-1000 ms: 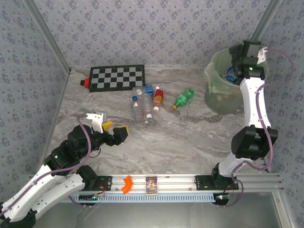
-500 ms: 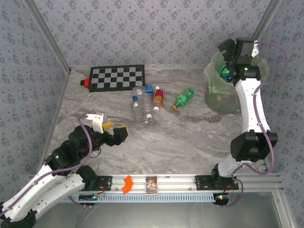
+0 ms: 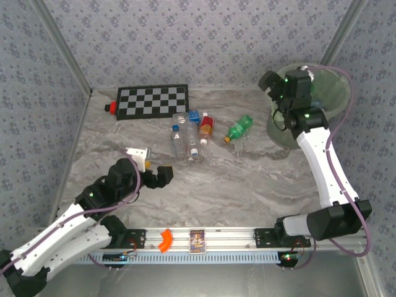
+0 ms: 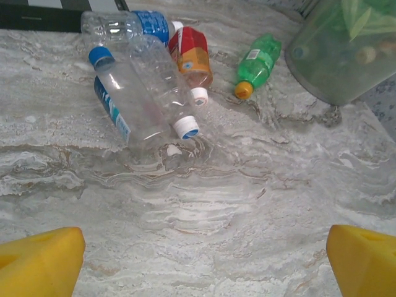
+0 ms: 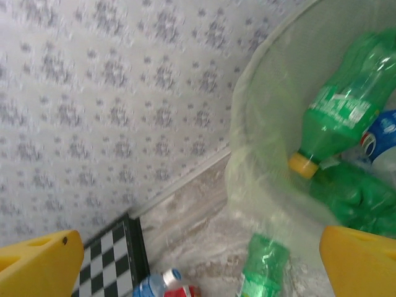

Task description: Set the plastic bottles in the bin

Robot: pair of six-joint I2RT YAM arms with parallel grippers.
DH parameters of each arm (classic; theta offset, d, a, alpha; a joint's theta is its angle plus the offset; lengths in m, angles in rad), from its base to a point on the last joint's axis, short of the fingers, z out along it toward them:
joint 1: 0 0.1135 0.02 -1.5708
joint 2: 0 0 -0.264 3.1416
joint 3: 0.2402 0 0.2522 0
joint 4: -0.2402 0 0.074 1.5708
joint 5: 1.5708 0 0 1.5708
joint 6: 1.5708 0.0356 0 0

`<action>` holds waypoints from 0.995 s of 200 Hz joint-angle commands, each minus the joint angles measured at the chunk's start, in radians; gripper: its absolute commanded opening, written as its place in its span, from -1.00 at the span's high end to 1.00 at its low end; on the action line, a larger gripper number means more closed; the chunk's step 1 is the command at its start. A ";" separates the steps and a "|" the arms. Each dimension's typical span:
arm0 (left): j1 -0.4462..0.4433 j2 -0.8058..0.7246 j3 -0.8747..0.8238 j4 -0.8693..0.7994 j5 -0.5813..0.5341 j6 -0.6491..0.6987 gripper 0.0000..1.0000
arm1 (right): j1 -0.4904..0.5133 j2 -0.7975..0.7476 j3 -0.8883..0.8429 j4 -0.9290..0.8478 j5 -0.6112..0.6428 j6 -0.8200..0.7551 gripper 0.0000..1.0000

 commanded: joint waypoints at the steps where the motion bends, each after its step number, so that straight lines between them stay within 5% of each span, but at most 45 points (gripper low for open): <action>1: -0.004 0.031 0.005 0.083 0.022 -0.018 -1.00 | 0.058 -0.039 -0.050 0.028 0.063 -0.087 -0.99; 75: -0.004 0.127 0.037 0.169 0.131 -0.041 -0.99 | 0.266 -0.020 -0.206 0.095 0.191 -0.164 -0.99; 199: -0.003 0.010 0.083 0.069 -0.009 -0.042 -1.00 | 0.301 0.368 -0.153 0.005 0.194 -0.046 -0.90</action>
